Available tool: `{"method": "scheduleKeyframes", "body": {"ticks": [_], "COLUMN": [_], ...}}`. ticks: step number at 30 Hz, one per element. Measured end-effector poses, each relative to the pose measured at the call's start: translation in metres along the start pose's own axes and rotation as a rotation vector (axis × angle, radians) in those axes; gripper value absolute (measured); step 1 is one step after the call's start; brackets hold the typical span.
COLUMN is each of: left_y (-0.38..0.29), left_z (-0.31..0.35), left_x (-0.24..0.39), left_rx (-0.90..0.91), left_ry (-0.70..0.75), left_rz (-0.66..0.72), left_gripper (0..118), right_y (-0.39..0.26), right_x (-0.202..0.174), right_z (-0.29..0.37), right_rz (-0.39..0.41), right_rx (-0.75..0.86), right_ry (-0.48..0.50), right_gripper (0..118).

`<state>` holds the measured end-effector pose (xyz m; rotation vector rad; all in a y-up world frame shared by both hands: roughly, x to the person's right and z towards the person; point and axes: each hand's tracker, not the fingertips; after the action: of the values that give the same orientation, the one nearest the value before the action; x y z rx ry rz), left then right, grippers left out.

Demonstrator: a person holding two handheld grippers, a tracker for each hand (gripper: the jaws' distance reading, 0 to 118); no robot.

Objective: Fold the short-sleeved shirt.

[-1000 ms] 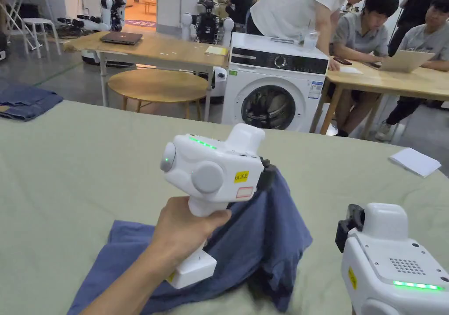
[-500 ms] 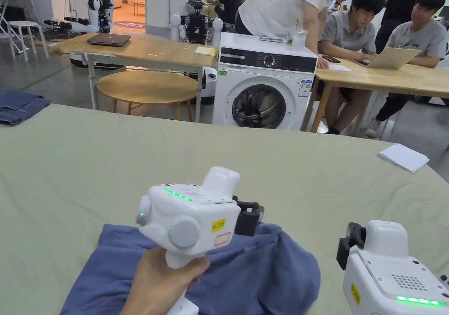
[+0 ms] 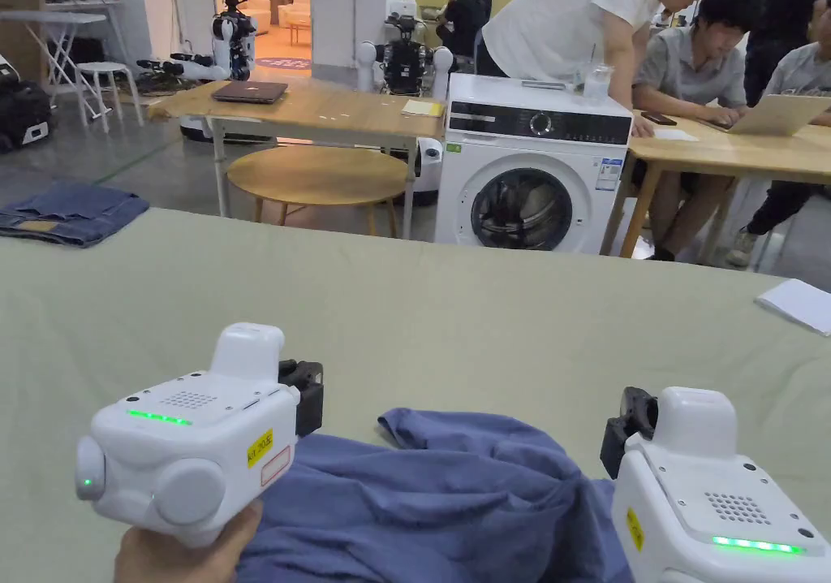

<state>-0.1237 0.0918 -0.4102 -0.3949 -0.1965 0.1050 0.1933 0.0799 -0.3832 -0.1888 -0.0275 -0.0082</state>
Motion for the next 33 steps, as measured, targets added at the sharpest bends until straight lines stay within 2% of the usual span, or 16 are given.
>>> {"method": "scheduleKeyframes", "body": {"ticks": [2,3,8,12,13,14,15,16,17,18,20,25,27,28,30,33], "left_y": [0.004,-0.004,-0.006,0.001,0.002,0.002,0.002,0.002,0.000,-0.003,-0.008,-0.033,-0.042,-0.044,-0.047,-0.050], "left_z": [-0.010,0.004,-0.037,-0.066,-0.077,-0.086,-0.096,-0.104,-0.113,-0.125,-0.142,-0.170,-0.180,-0.179,-0.175,-0.167], "left_x": [-0.003,-0.039,-0.105,-0.122,-0.127,-0.129,-0.131,-0.133,-0.135,-0.140,-0.146,-0.144,-0.143,-0.134,-0.114,-0.103], "left_rx": [-0.033,-0.043,-0.228,-0.368,-0.395,-0.422,-0.473,-0.487,-0.514,-0.549,-0.560,-0.698,-0.697,-0.643,-0.620,-0.599], "left_ry": [0.036,0.046,0.051,0.058,0.054,0.067,0.063,0.036,0.023,0.030,0.051,0.170,0.186,0.196,0.127,0.032], "left_rz": [-0.003,0.009,0.134,0.119,0.117,0.118,0.134,0.153,0.178,0.208,0.211,0.169,0.094,-0.004,-0.055,0.014], "left_gripper": [0,0,0,0,4,16,16,22,35,59,64,63,47,36,0,0], "right_y": [0.001,0.000,-0.003,-0.006,-0.006,-0.007,-0.008,-0.009,-0.011,-0.012,-0.016,-0.025,-0.027,-0.028,-0.030,-0.031], "right_x": [-0.005,-0.007,-0.013,-0.012,-0.011,-0.010,-0.008,-0.005,-0.002,0.001,0.006,0.025,0.033,0.037,0.046,0.061], "right_z": [-0.003,-0.005,-0.017,-0.024,-0.026,-0.028,-0.030,-0.032,-0.034,-0.036,-0.039,-0.041,-0.042,-0.042,-0.043,-0.051], "right_rz": [-0.002,-0.003,0.005,0.016,0.017,0.018,0.017,0.015,0.013,0.013,0.016,0.035,0.035,0.032,0.023,0.008], "right_rx": [-0.008,-0.013,-0.042,-0.056,-0.060,-0.064,-0.070,-0.075,-0.082,-0.092,-0.107,-0.136,-0.153,-0.159,-0.172,-0.226], "right_ry": [0.016,0.022,0.048,0.050,0.048,0.044,0.040,0.039,0.035,0.032,0.028,-0.013,-0.030,-0.040,-0.057,-0.070], "right_gripper": [0,0,0,0,0,0,0,0,0,0,0,0,0,0,0,0]}}
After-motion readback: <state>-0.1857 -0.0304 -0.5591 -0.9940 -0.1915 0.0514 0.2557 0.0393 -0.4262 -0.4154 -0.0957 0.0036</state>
